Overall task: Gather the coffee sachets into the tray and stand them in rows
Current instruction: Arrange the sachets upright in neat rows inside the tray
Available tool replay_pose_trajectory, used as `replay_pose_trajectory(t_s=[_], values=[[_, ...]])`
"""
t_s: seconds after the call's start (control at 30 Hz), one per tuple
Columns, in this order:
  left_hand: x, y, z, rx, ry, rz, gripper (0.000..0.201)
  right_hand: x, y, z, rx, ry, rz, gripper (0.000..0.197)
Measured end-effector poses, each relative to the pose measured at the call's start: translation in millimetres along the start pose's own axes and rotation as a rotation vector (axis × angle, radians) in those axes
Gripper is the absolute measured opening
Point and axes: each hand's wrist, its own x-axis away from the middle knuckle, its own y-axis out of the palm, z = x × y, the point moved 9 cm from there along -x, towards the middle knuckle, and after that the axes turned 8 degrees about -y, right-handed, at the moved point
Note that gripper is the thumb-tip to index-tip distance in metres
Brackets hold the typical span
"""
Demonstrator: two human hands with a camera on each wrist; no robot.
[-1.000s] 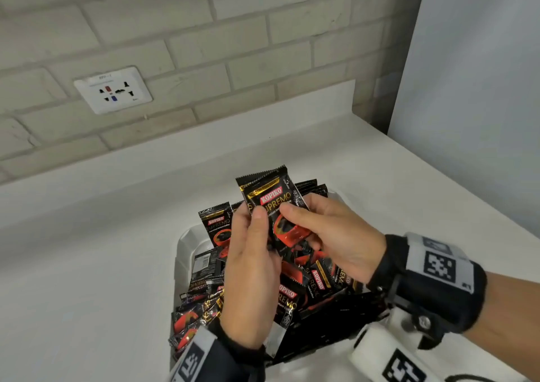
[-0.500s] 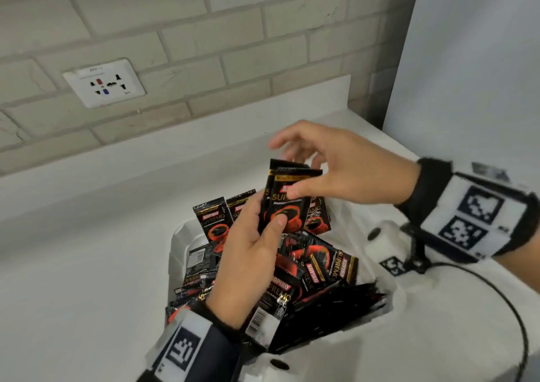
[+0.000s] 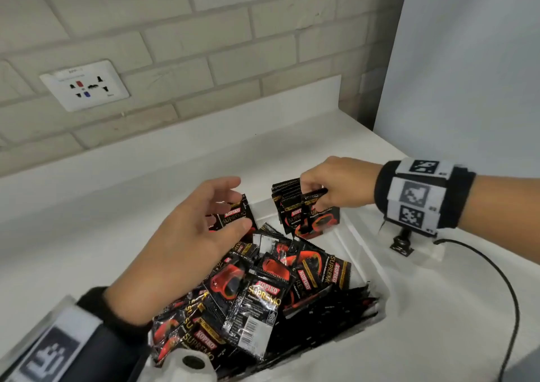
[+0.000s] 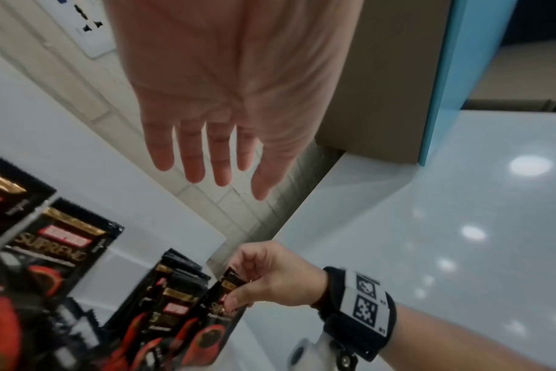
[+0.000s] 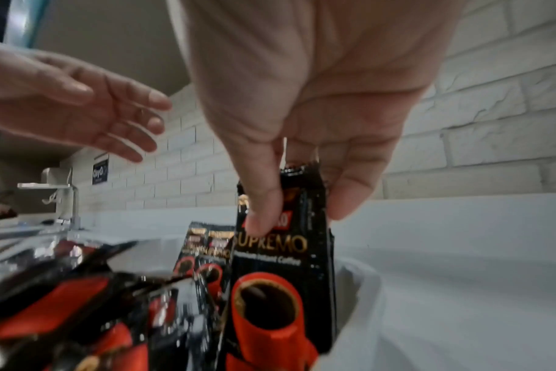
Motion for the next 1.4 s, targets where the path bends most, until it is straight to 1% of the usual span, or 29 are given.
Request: replay_pose_trajectory(t_s=[0.1, 0.17, 0.23, 0.3, 0.4, 0.47, 0.6, 0.67, 0.73, 0.83, 0.87, 0.93, 1.03, 1.1, 1.13, 1.27, 1.4], values=[[-7.3, 4.6, -6.2, -0.110, -0.073, -0.052, 0.044, -10.1, 16.0, 1.6, 0.045, 0.014, -0.061, 0.016], [-18.8, 13.1, -12.9, -0.187, -0.116, -0.092, 0.052, -16.4, 22.5, -2.6, 0.095, -0.005, -0.085, 0.022], [-34.4, 25.7, -22.3, -0.267, -0.164, -0.137, 0.060, -22.2, 24.9, -8.2, 0.138, -0.034, -0.079, 0.029], [-49.6, 40.2, -31.2, -0.297, -0.220, -0.178, 0.068, -26.3, 25.1, -12.3, 0.155, -0.048, -0.063, 0.037], [-66.7, 62.5, -38.4, -0.266, -0.297, -0.239, 0.074, -29.1, 23.2, -14.7, 0.138, -0.051, -0.035, 0.024], [-76.4, 75.0, -42.5, -0.233, -0.335, -0.267, 0.075, -29.3, 22.6, -14.0, 0.141, -0.040, -0.031, 0.022], [-90.3, 91.0, -55.9, -0.263, -0.384, -0.272, 0.065, -26.8, 20.8, -16.7, 0.241, -0.035, -0.041, 0.015], [-93.0, 96.9, -59.6, -0.323, -0.382, -0.275, 0.066, -25.9, 19.6, -19.1, 0.359, -0.046, -0.054, 0.028], [-94.2, 100.7, -60.3, -0.360, -0.374, -0.277, 0.074, -26.0, 18.6, -22.9, 0.459, -0.075, -0.062, 0.036], [-97.2, 104.7, -58.7, -0.404, -0.351, -0.261, 0.085, -26.8, 18.3, -25.4, 0.486, -0.093, -0.069, 0.043], [-98.4, 105.6, -58.3, -0.414, -0.346, -0.251, 0.088, -26.6, 17.9, -24.8, 0.452, -0.084, -0.067, 0.044], [-100.1, 107.6, -57.8, -0.418, -0.342, -0.234, 0.093, -24.5, 12.9, -20.5, 0.307, -0.030, -0.042, 0.046], [-99.7, 108.5, -58.3, -0.421, -0.347, -0.216, 0.103, -12.4, -6.8, -5.3, -0.062, 0.112, 0.091, 0.047], [-100.2, 107.6, -59.9, -0.404, -0.355, -0.201, 0.101, 0.2, -16.1, 7.0, -0.308, 0.192, 0.182, 0.044], [-100.7, 107.4, -60.5, -0.392, -0.358, -0.196, 0.100, 6.6, -15.7, 12.7, -0.401, 0.232, 0.198, 0.044], [-100.1, 110.0, -60.8, -0.387, -0.375, -0.217, 0.105, 29.0, 10.2, 22.2, -0.752, 0.366, 0.107, 0.047], [-100.5, 111.8, -60.7, -0.360, -0.378, -0.216, 0.103, 37.4, 34.3, 17.5, -1.059, 0.460, 0.070, 0.058]])
